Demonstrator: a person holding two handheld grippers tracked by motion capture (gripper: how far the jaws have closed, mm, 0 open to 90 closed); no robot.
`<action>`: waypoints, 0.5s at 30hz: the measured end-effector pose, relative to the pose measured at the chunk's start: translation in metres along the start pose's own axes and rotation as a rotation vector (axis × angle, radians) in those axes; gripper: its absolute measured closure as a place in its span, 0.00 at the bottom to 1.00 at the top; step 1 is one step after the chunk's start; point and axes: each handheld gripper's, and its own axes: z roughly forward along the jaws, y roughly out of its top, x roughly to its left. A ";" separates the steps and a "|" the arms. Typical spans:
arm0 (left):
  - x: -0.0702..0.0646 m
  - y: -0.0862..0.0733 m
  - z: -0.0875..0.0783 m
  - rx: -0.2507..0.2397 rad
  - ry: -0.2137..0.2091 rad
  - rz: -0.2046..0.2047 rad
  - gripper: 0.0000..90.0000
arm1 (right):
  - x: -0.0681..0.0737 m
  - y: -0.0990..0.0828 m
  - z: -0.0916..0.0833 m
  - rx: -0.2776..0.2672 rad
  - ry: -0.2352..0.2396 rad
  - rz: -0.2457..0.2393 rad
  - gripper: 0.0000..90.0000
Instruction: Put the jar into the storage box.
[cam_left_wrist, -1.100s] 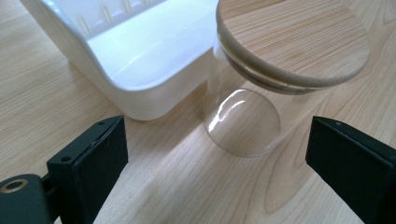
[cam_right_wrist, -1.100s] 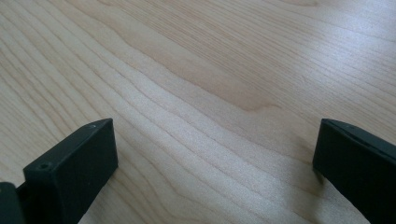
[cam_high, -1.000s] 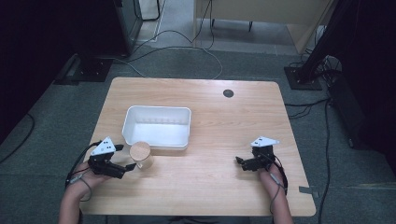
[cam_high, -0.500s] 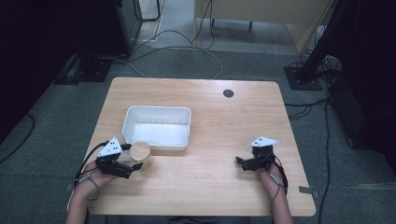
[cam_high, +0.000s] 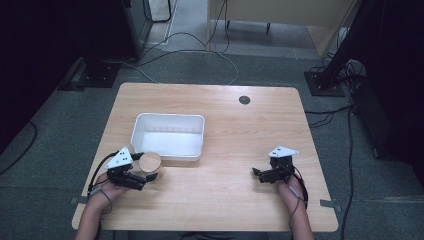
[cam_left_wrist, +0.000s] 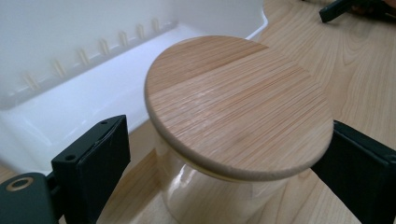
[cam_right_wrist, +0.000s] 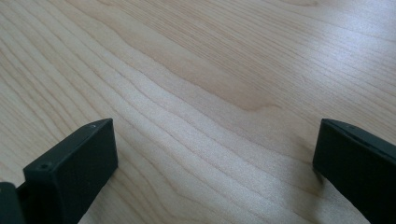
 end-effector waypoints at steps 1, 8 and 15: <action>-0.001 0.000 0.002 -0.006 -0.002 -0.001 0.11 | 0.000 0.000 0.000 0.000 0.000 0.000 0.00; -0.004 0.001 0.006 -0.016 0.000 0.008 0.15 | 0.000 0.000 0.000 0.000 0.000 0.000 0.00; -0.005 0.001 0.007 -0.019 0.038 0.015 0.28 | 0.000 0.000 0.000 0.000 0.000 0.000 0.00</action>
